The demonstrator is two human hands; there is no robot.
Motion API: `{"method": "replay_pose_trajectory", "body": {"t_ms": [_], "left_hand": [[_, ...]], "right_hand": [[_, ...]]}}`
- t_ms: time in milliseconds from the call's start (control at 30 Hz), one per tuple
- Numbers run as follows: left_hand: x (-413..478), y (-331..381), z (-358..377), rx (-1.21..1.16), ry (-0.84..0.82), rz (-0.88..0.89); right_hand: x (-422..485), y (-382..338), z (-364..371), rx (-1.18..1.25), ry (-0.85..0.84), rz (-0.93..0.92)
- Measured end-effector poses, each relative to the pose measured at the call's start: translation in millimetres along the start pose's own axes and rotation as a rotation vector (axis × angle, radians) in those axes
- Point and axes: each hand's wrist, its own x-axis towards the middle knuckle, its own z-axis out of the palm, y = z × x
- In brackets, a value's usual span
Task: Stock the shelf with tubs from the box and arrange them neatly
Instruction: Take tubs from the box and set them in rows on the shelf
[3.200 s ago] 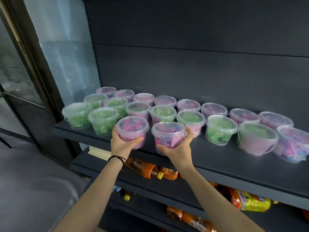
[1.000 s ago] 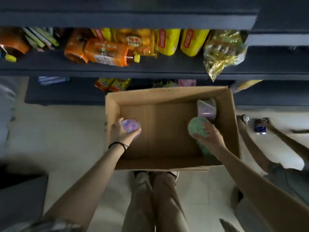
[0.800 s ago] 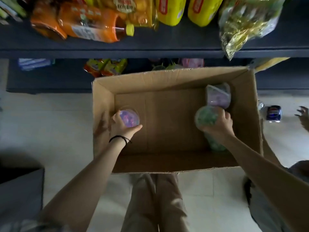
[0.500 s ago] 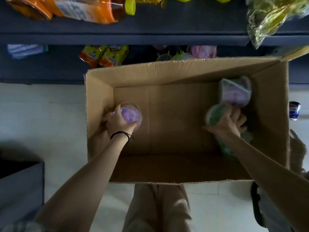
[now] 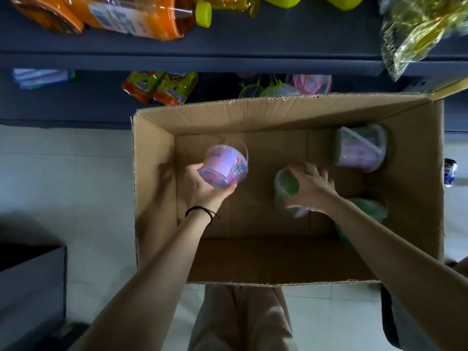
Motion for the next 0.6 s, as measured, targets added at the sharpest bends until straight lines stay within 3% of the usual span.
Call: {"method": "replay_pose_trajectory", "body": {"t_ms": [300, 400, 500, 600], "left_hand": [[-16.7, -22.0, -8.6, 0.136, -0.113, -0.194], [-11.7, -27.9, 0.6, 0.085, -0.072, -0.165], [-5.2, -31.4, 6.0, 0.059, 0.028, -0.105], [-5.9, -27.9, 3.4, 0.052, 0.051, -0.102]], "right_hand": [[6.9, -14.1, 18.9, 0.317, 0.439, -0.018], [8.9, -12.0, 34.9, 0.479, 0.433, 0.129], [9.5, -10.9, 43.3, 0.770, 0.404, 0.140], [7.0, -10.9, 41.3, 0.785, 0.420, 0.142]]}}
